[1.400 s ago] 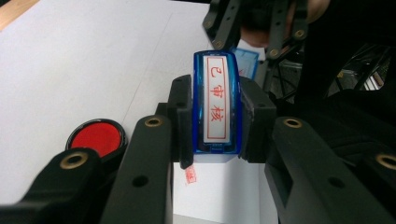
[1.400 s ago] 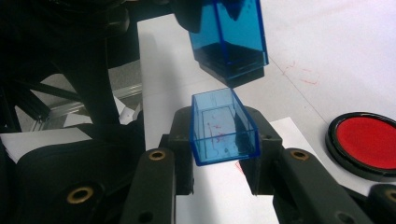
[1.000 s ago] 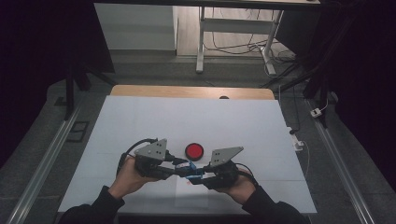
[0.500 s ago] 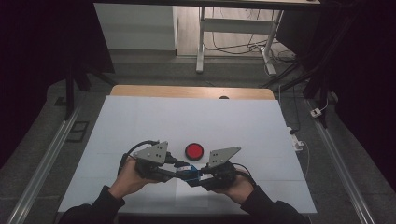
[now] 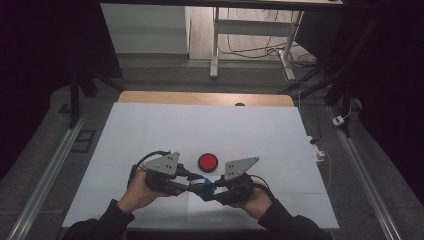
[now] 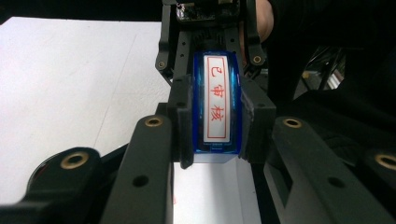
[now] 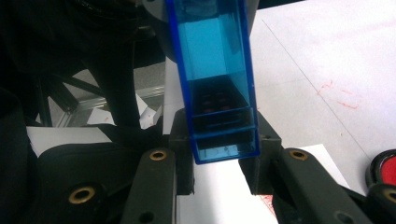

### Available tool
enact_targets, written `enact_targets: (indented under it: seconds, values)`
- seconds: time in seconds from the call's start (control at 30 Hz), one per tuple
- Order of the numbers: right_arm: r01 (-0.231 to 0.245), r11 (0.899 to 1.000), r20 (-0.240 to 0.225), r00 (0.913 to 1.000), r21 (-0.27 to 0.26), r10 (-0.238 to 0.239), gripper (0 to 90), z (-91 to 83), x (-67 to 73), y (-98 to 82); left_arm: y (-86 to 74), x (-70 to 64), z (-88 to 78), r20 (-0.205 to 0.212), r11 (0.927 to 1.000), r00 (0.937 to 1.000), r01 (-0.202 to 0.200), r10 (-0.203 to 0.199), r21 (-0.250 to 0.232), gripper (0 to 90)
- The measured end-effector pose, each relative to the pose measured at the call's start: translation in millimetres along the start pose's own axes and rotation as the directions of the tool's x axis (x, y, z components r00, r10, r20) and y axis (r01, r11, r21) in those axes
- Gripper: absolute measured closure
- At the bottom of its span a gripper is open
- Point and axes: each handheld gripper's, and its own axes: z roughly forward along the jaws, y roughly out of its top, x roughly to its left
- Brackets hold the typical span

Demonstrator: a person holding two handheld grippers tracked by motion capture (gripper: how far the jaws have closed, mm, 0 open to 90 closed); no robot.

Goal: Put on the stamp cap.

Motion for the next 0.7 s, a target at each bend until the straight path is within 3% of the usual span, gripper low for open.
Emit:
enact_targets:
  seconds: [0.23,0.43,0.57,0.7]
  values:
    - [0.008,0.999,-0.011,0.9999,-0.032,-0.009,68.7,-2.4,0.4,0.6,-3.1,2.7,-0.3,0.024,0.9989,0.9994,0.025,-0.024,-0.04,69.9]
    - [0.005,1.0,-0.016,0.9999,-0.025,-0.006,68.7,-2.6,-0.4,-0.7,-5.7,4.8,1.5,0.039,0.9975,0.9983,0.046,-0.044,-0.053,69.8]
    - [-0.005,0.999,-0.017,0.9998,-0.035,0.005,68.1,-2.6,-1.0,-1.2,-4.0,4.5,0.6,0.025,0.998,0.9987,0.046,-0.045,-0.043,69.8]
    - [-0.015,0.999,0.013,0.9998,-0.033,0.015,63.1,-2.2,0.3,-0.9,-3.7,5.0,0.2,0.008,0.9974,0.9981,0.062,-0.061,-0.037,69.8]
